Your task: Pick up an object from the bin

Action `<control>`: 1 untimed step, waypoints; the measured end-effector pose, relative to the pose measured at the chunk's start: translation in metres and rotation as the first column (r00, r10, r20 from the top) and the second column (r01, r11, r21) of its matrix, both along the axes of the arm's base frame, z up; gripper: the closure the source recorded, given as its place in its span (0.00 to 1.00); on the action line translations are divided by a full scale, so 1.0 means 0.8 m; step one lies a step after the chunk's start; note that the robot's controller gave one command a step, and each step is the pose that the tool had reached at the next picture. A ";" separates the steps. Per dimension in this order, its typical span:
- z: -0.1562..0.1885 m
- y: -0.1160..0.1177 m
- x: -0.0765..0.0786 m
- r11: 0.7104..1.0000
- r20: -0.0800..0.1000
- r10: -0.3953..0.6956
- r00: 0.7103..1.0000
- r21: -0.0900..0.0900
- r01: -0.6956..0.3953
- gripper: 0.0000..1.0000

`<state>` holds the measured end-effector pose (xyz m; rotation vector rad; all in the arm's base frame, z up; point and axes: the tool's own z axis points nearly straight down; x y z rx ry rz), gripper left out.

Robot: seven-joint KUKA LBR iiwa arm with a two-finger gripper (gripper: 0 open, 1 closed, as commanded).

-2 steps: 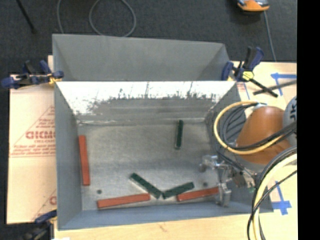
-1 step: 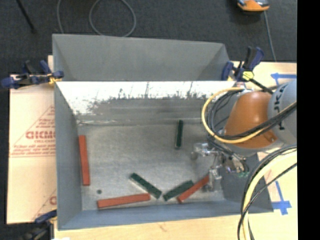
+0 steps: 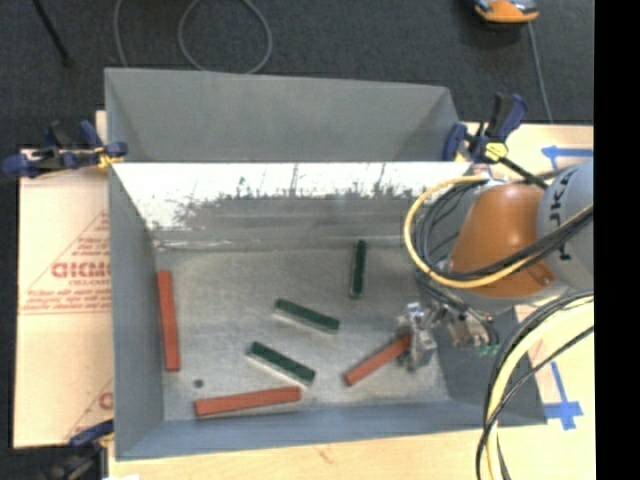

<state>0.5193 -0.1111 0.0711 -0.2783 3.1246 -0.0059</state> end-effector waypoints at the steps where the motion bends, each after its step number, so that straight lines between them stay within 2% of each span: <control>1: 0.159 -0.027 0.006 0.999 0.008 -0.045 0.999 0.000 0.045 1.00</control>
Offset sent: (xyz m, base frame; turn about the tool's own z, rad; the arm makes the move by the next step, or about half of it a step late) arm 0.0025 -0.0193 0.1218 0.0426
